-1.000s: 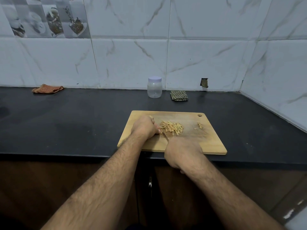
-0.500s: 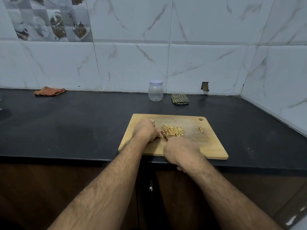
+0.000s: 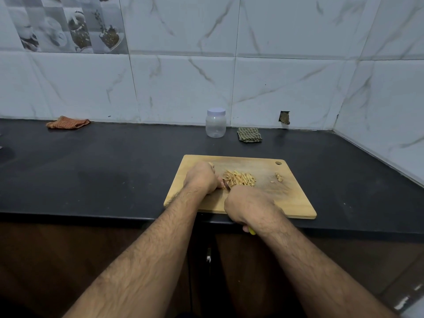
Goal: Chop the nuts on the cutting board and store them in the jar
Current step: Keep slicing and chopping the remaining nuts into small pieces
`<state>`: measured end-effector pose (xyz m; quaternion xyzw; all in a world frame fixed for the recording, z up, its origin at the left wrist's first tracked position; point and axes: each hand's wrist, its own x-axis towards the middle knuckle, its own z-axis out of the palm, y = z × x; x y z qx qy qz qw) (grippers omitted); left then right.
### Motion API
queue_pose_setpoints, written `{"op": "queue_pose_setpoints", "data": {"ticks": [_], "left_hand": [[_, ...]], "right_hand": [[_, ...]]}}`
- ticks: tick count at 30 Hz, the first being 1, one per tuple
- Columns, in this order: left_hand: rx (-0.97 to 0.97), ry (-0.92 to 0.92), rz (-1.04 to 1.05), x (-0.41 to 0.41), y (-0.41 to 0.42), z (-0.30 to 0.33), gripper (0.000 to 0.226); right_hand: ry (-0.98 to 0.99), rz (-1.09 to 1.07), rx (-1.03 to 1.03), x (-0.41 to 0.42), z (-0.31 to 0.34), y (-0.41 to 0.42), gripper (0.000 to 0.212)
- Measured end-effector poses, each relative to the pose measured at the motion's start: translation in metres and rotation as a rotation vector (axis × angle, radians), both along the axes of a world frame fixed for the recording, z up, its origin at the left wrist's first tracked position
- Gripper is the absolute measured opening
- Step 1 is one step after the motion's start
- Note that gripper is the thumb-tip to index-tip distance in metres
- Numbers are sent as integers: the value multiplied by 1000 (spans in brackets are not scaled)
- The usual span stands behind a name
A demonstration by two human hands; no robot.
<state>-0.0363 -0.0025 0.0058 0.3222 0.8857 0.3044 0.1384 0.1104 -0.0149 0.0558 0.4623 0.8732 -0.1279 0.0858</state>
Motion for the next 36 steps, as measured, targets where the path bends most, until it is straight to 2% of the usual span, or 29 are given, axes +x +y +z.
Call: {"op": "queue_pose_setpoints", "data": {"ticks": [2,7,14,18,24,27,29,33,34,36], "left_hand": [[-5,6,-5,-1,0,0,23],[0,-2,0,-2,1,0,23],[5,7,11,2,0,1,23],[12,19,12,4,-2,1,21],[25,17,3,6,-5,3,19],[41,4,-4,6,-6,2,18],[54,-10,-12,5,-7,1,16],[89,-93,-17,1,-12,1,14],[107,-128,-19,0,-14,1,7],[146,-163,-16,-1,-17,1,14]], "right_hand": [[-6,1,-3,-1,2,-1,12],[-15,35,-18,0,4,-3,34],[26,74,0,8,2,-5,35],[-6,120,31,20,2,-7,21],[-20,106,57,22,-1,-5,22],[-13,45,30,15,-1,-2,5],[0,20,24,13,-1,1,14],[15,43,43,14,-1,4,8],[18,58,55,15,-2,4,14],[21,78,72,16,-2,4,22]]}}
